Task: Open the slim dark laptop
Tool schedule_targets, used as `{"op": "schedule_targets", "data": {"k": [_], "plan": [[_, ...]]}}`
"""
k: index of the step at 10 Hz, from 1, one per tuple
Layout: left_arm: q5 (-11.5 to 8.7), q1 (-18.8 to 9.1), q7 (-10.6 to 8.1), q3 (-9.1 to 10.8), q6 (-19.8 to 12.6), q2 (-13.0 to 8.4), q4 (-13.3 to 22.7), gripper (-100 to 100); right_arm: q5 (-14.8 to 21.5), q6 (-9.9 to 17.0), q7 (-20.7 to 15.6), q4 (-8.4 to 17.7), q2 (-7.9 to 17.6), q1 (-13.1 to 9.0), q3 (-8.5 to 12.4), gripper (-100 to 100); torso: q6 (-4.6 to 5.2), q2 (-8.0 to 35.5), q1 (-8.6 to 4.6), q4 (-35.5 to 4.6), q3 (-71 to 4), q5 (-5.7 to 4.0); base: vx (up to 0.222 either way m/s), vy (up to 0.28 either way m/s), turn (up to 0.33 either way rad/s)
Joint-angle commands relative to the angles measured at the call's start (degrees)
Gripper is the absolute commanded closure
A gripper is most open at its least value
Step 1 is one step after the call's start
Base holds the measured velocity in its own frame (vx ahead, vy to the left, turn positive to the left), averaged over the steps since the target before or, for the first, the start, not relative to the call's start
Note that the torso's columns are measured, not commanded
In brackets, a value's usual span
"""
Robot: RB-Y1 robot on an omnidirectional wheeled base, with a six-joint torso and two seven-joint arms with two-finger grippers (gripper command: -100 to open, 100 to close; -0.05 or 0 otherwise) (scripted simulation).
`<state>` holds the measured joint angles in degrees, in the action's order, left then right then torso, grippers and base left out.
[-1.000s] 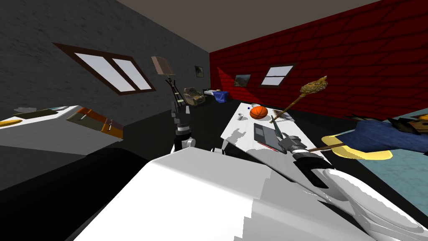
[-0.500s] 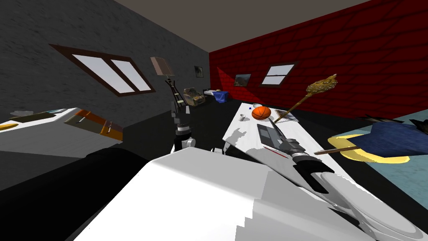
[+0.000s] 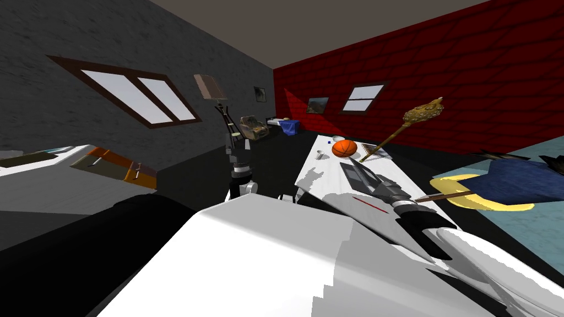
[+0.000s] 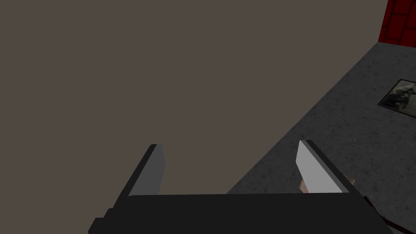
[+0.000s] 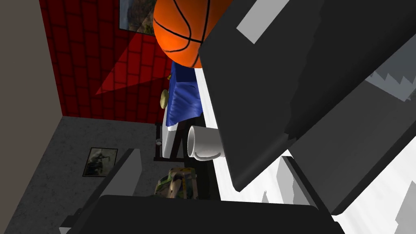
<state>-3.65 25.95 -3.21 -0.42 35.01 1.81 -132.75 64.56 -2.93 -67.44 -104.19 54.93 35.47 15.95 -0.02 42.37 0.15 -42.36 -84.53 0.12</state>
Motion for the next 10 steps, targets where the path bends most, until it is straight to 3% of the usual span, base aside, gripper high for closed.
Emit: {"op": "schedule_targets", "data": {"k": [1, 3, 4, 5, 10], "plan": [[0.0, 0.0, 0.00, 0.00, 0.0, 0.0, 0.0, 0, -1.2, -2.5, 0.9, 0.7, 1.8, 0.0, 2.5, -100, -0.01, 0.0, -0.11, 0.0, 0.0, -0.06, 0.011, 0.031, -0.052], [0.0, 0.0, 0.00, 0.00, 0.0, 0.0, 0.0, 0, -2.1, -3.3, 2.0, 0.6, 3.6, 0.4, 3.7, -100, 0.03, 0.0, -0.05, 0.0, 0.0, -0.03, 0.019, 0.040, -0.070], [0.0, 0.0, 0.00, 0.00, 0.0, 0.0, 0.0, 0, -1.7, -3.2, 1.4, 0.6, 2.7, 0.6, 3.4, -100, 0.01, 0.0, -0.02, 0.0, 0.0, -0.01, 0.004, 0.011, -0.028], [0.0, 0.0, 0.00, 0.00, 0.0, 0.0, 0.0, 0, -1.8, -3.3, 1.5, 0.6, 2.8, 0.7, 3.5, 0, -0.01, 0.0, -0.12, 0.0, 0.0, -0.07, 0.000, 0.000, 0.000], [0.0, 0.0, 0.00, 0.00, 0.0, 0.0, 0.0, 0, -1.8, -3.3, 1.5, 0.7, 2.7, 0.8, 3.4, 0, -0.01, -0.1, -0.07, 0.1, 0.0, -0.13, 0.000, 0.000, 0.000]]}}
